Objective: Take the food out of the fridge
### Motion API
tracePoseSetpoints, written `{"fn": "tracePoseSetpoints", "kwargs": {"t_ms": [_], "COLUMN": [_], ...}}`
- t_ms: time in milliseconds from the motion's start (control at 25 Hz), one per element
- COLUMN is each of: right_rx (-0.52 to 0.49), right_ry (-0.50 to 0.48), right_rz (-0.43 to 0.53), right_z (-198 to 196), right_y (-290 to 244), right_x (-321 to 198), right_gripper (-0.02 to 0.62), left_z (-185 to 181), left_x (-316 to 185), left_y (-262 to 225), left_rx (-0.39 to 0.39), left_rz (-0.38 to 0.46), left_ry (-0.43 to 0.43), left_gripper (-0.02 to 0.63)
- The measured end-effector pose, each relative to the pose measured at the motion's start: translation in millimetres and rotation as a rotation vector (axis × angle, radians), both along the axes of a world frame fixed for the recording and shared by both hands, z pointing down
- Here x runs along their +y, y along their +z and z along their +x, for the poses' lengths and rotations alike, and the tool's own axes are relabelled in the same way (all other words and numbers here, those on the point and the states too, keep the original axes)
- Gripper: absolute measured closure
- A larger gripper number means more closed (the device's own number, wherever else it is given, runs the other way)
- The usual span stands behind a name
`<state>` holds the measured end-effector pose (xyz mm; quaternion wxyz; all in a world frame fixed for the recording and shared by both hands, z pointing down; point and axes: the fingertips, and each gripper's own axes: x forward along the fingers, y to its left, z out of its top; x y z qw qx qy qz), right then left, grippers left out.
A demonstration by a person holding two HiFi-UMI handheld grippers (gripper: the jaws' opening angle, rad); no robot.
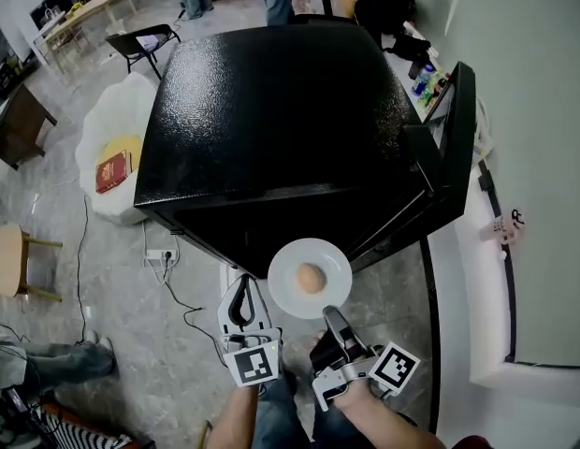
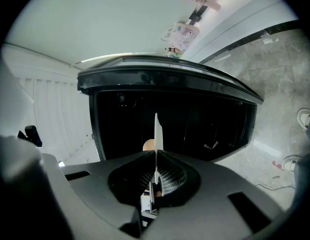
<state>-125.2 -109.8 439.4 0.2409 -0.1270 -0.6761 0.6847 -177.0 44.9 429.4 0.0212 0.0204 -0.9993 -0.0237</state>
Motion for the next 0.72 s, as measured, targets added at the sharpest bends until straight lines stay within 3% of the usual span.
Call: {"fn": "tracePoseSetpoints", "kwargs": {"t_ms": [720], "right_rx": [-0.037], "right_ry": [-0.06], "right_rz": [-0.038], "right_z": [26.8], "right_y": [-102.4], "right_x": [10.1], "right_gripper": [0.566], "left_z": [35.0], "left_x": [13.8], "left_y": [-86.8], "left_rx": [-0.017], "left_rz": [0.009], "left_ry": [-0.038], "left_gripper": [0.592]}}
